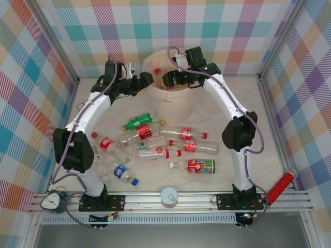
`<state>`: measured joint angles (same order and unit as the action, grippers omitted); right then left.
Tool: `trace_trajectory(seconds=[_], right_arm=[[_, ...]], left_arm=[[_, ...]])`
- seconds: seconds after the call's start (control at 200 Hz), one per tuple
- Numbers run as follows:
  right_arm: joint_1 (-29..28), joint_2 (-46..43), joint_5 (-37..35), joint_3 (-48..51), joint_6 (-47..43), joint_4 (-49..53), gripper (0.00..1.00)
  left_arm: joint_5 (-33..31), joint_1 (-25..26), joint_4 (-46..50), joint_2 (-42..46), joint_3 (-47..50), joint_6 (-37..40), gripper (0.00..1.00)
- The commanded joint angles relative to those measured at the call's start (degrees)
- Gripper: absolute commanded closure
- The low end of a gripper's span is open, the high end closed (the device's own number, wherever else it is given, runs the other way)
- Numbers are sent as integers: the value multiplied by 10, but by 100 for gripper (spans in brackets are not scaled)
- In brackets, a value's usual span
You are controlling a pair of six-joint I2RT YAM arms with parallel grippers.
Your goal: Put the plastic bottles in the bin
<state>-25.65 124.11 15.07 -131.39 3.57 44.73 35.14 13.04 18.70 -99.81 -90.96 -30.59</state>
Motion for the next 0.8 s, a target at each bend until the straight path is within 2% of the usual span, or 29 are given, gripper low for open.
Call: trace_trajectory(seconds=[0.0,0.14,0.285,0.325,0.375,0.555,0.64,0.795], right_arm=[[-6,-18,-7,-43,-23,26,13],[-5,-43,-3,-70,-26,48,10],[-7,-106,-2,-48,-30,38,6],[-7,-130,-11,-36,-31,33,0],[-7,-164,-21,-11,-35,21,1],[-7,-301,-33,130,-74,11,1],[-7,-375,-55,236,-75,14,1],[-14,-506,-22,438,-73,38,1]], left_arm=[[-3,8,57,-17,4,24,18],[-5,8,57,-15,5,25,18],[-6,8,58,-13,5,27,18],[-5,8,59,-13,5,26,18],[-5,8,58,-14,5,27,18],[-3,8,60,-17,5,28,18],[-2,8,60,-17,5,27,18],[-1,8,62,-18,3,28,18]])
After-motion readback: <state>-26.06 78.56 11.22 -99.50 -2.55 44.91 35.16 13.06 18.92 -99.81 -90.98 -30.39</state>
